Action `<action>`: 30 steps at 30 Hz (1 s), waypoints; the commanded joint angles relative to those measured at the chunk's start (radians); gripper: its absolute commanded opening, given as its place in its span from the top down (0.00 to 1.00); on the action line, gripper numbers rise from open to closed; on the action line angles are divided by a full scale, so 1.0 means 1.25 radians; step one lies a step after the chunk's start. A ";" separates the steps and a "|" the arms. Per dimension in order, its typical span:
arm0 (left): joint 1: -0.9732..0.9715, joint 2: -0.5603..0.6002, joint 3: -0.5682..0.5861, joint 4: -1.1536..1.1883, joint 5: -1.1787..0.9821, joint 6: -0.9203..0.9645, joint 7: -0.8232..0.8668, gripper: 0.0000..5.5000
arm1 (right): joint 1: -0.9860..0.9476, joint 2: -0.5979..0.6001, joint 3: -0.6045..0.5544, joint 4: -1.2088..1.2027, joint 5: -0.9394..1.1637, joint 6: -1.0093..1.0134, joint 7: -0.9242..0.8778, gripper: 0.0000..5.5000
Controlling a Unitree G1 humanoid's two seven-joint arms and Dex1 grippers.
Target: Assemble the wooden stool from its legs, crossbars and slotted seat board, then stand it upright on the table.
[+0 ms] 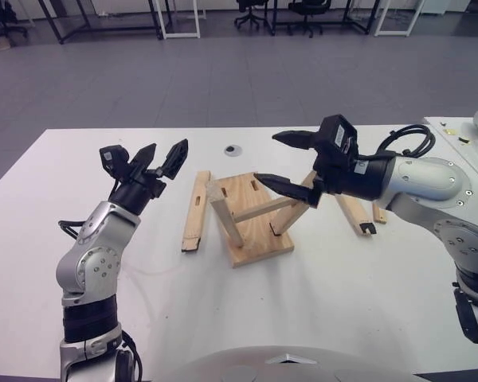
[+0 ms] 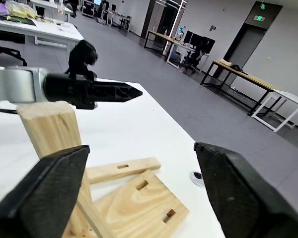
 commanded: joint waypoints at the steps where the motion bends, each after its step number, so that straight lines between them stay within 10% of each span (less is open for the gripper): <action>1: -0.012 -0.002 -0.001 -0.003 0.006 -0.002 0.003 0.02 | -0.015 -0.085 -0.022 -0.021 -0.030 0.014 0.070 0.28; 10: -0.014 0.001 0.001 -0.009 0.002 0.006 0.001 0.02 | 0.055 -0.279 0.146 0.123 -0.562 -0.367 0.233 0.28; 21: -0.009 -0.001 -0.007 -0.013 0.003 0.008 -0.005 0.02 | 0.039 0.017 0.062 0.120 -0.699 -0.461 0.049 0.28; 30: -0.026 0.035 -0.003 0.001 0.005 0.015 -0.035 0.02 | 0.289 -0.019 0.207 0.026 -0.870 -0.425 0.122 0.28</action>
